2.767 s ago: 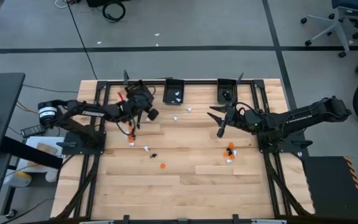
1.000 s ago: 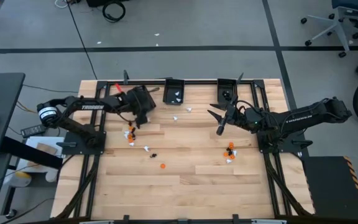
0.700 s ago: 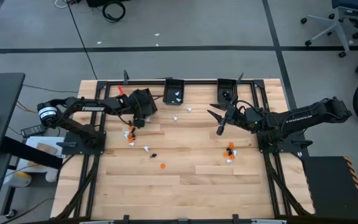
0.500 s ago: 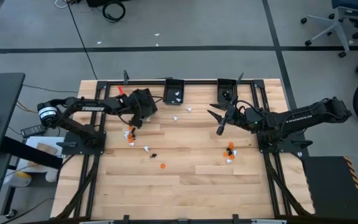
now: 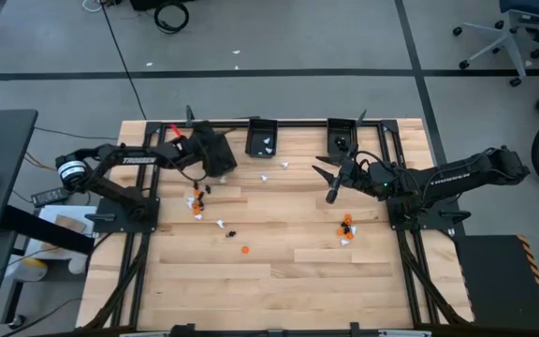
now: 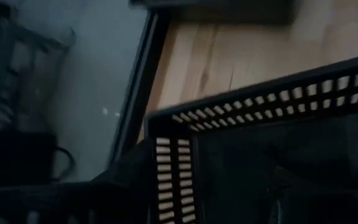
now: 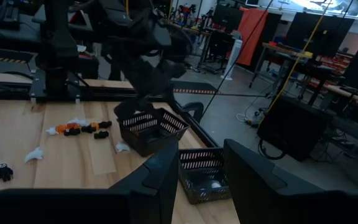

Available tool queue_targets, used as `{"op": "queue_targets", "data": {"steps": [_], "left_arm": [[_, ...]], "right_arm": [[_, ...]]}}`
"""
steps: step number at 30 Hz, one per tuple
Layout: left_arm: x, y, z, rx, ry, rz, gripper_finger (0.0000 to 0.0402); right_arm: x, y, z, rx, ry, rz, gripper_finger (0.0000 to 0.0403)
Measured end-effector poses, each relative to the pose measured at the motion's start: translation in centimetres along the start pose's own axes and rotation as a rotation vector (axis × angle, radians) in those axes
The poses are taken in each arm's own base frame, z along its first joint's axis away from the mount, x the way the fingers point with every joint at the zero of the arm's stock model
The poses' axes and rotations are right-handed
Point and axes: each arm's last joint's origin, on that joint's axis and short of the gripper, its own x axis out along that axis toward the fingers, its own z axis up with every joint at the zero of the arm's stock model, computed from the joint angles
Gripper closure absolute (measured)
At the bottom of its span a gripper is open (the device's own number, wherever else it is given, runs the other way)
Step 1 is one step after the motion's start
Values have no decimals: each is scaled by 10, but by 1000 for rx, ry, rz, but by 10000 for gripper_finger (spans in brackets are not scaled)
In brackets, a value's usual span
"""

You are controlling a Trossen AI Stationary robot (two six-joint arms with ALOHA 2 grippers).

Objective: Sort Halloween decoration
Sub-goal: Adjust the left black bin

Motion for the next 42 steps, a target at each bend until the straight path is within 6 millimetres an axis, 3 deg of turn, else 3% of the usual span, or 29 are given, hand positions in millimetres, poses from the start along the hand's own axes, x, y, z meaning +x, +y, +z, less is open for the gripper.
{"op": "queue_targets", "data": {"steps": [8, 14, 21, 25, 31, 42], "left_arm": [[9, 8, -11, -107, -12, -106, 231], [26, 0, -16, -120, 22, -145, 231], [42, 9, -3, -146, 36, -108, 231], [42, 16, 6, -105, 24, -93, 231], [40, 13, 2, 38, 84, -142, 231], [37, 10, 7, 92, 88, -106, 231]], "right_arm": [[0, 0, 1, 4, -6, -1, 270], [0, -1, 2, 7, -21, 6, 270], [1, -3, 2, 5, -19, 4, 270], [1, -2, 1, 1, -13, 6, 270], [1, -2, -1, 3, 3, 10, 270], [1, -2, -1, 13, 3, 11, 270]]}}
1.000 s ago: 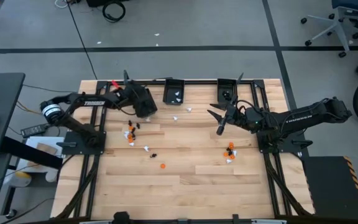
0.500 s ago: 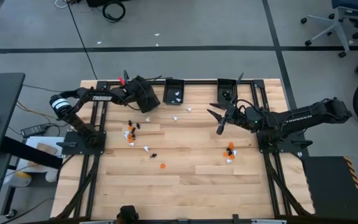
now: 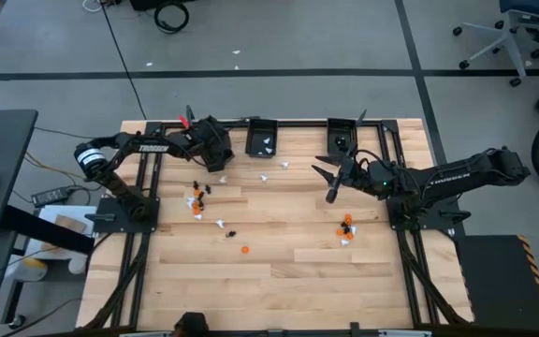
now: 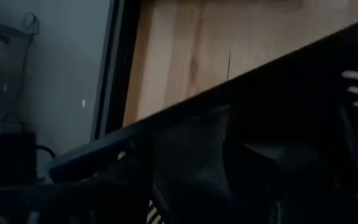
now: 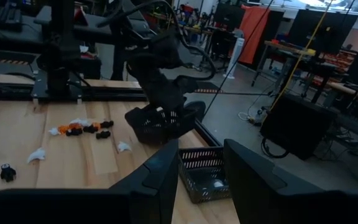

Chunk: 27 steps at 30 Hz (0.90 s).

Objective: Sort Halloween decoration
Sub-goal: Adjust the left black bin

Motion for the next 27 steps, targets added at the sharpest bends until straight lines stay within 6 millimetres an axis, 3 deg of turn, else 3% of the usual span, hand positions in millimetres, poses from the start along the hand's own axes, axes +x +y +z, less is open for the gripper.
{"op": "queue_targets", "data": {"steps": [8, 16, 21, 27], "left_arm": [[-4, -12, 10, 248, -35, -19, 231], [-18, -12, 18, 331, -90, 16, 231], [-37, 6, 19, 184, -147, 90, 231], [-34, 41, 10, -123, -102, 69, 231]], "right_arm": [[0, 0, 0, 1, -1, -1, 270], [0, 0, 0, 2, -1, -1, 270], [0, 0, 1, 4, -6, -2, 270], [0, 0, 1, 10, -10, -2, 270]]}}
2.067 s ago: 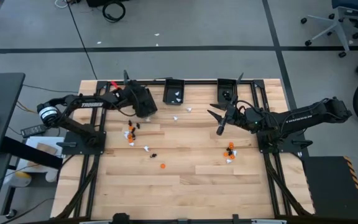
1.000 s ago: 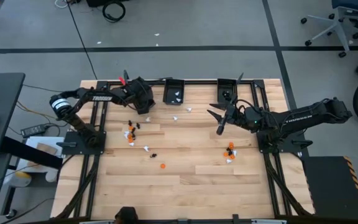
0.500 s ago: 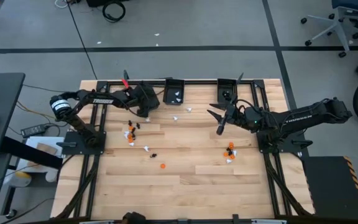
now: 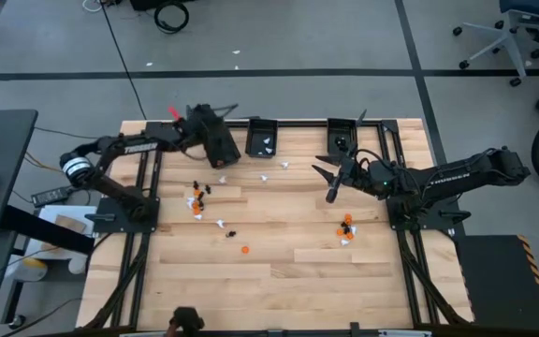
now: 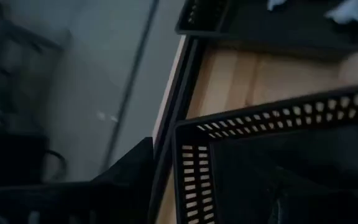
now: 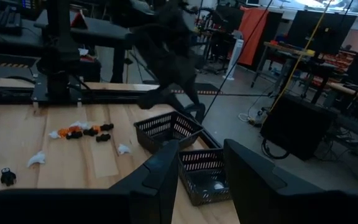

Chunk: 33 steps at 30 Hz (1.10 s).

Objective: Sort Halloween decoration
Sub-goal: Adjust the left black bin

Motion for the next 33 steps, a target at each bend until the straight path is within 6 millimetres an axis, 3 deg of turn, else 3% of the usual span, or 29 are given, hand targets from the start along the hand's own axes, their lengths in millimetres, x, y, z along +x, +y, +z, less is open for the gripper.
{"op": "queue_targets", "data": {"steps": [8, 16, 33], "left_arm": [[18, 45, 14, -204, 175, -87, 230], [49, 58, 17, -269, 334, -252, 230], [63, 51, 9, 165, 361, -326, 230]], "right_arm": [[0, 0, 1, 0, -16, 10, 270], [0, -1, 1, -14, -9, 9, 270], [1, -1, 0, -4, -2, 12, 270]]}}
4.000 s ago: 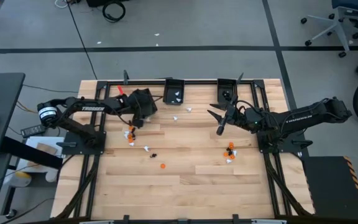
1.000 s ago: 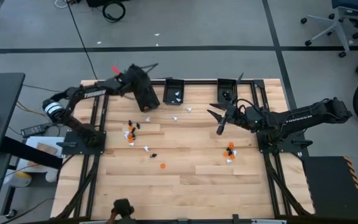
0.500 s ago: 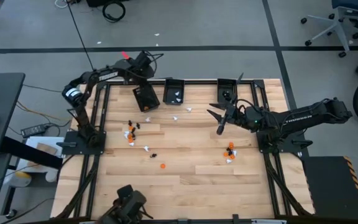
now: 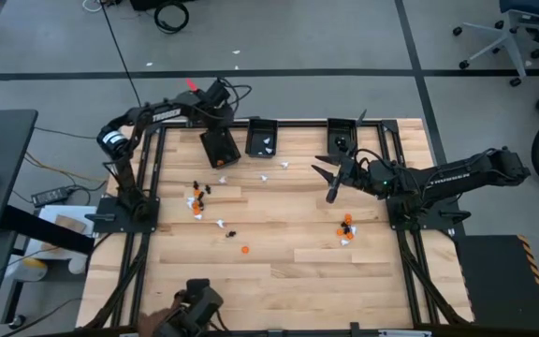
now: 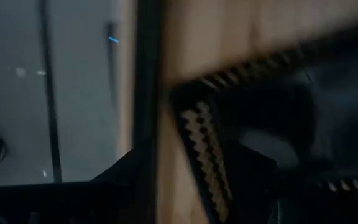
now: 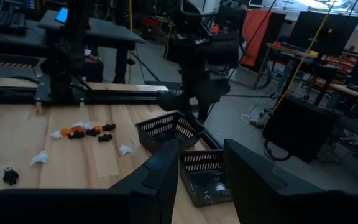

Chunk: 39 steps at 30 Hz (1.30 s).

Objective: Sort Halloween decoration
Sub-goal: Adjust the left black bin

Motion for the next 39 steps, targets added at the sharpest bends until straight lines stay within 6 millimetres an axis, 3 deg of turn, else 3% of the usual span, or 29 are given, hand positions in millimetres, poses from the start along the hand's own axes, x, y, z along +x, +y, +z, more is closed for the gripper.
{"op": "queue_targets", "data": {"steps": [10, 28, 39], "left_arm": [[32, -9, 3, 245, 149, 3, 230], [32, -4, 17, 581, 85, 97, 230], [31, -3, 18, 587, 87, 116, 230]], "right_arm": [[0, 0, 0, -1, 2, 6, 270], [0, 0, -1, -4, 8, 6, 270], [0, 0, -1, -6, 11, 7, 270]]}}
